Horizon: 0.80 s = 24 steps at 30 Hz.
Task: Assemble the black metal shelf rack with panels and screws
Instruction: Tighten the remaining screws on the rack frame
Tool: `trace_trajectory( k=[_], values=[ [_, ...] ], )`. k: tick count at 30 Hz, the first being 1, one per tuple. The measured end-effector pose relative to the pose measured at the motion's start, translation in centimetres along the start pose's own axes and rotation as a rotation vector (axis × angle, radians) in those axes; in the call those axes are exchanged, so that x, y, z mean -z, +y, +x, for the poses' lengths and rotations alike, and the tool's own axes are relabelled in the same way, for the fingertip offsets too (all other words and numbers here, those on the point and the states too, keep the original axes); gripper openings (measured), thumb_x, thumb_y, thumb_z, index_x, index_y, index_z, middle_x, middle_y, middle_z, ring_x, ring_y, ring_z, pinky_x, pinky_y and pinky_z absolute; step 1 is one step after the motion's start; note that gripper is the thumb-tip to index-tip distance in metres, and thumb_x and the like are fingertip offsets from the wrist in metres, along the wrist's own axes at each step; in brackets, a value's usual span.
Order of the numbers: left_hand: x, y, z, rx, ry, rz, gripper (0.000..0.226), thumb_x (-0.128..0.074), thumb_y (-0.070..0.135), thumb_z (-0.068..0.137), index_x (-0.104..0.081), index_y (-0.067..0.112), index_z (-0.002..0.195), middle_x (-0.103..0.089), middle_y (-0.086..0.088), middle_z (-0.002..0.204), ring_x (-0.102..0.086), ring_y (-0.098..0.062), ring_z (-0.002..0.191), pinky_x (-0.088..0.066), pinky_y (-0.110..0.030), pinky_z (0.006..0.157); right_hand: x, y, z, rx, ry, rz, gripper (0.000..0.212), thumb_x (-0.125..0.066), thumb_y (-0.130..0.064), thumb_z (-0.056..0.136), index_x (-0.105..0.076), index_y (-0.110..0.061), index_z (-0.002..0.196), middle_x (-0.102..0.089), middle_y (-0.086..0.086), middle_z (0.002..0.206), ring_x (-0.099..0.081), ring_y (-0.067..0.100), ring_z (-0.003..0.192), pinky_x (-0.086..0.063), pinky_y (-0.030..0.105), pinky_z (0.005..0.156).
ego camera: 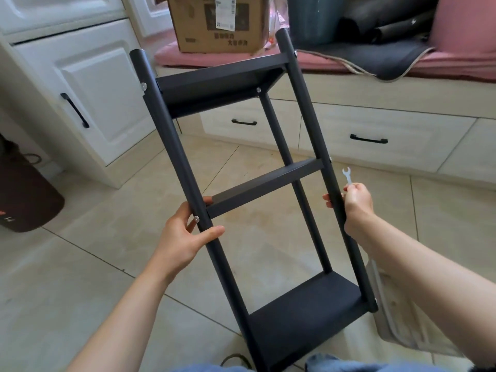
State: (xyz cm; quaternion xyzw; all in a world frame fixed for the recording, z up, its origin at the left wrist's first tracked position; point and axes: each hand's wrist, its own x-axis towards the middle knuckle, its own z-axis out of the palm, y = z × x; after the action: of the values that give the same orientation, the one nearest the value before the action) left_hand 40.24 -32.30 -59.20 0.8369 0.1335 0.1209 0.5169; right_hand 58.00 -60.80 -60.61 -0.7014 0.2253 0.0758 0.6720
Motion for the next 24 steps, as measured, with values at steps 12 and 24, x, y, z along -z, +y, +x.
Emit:
trace_trajectory(
  k=[12,24],
  values=[
    [0.3,-0.2,4.1,0.110,0.024,0.047,0.057,-0.080,0.024,0.084,-0.054,0.030,0.135,-0.058,0.015,0.126,-0.048,0.002,0.120,-0.038,-0.021,0.099,1.1,-1.9,-1.5,-0.125,0.001,0.212,0.017,-0.033,-0.017,0.099,-0.049,-0.016,0.094,-0.068,0.006,0.053,-0.057,0.023,0.059,-0.040,0.034,0.060],
    [-0.3,1.2,4.9,0.277,0.149,-0.038,0.070,-0.078,0.038,0.085,-0.038,0.014,0.137,-0.055,-0.001,0.128,-0.051,-0.027,0.125,-0.043,-0.040,0.100,2.2,-3.2,-7.1,-0.046,-0.075,0.326,0.017,-0.039,-0.015,0.097,-0.051,-0.016,0.085,-0.074,0.009,0.067,-0.059,0.021,0.057,-0.041,0.033,0.068]
  ],
)
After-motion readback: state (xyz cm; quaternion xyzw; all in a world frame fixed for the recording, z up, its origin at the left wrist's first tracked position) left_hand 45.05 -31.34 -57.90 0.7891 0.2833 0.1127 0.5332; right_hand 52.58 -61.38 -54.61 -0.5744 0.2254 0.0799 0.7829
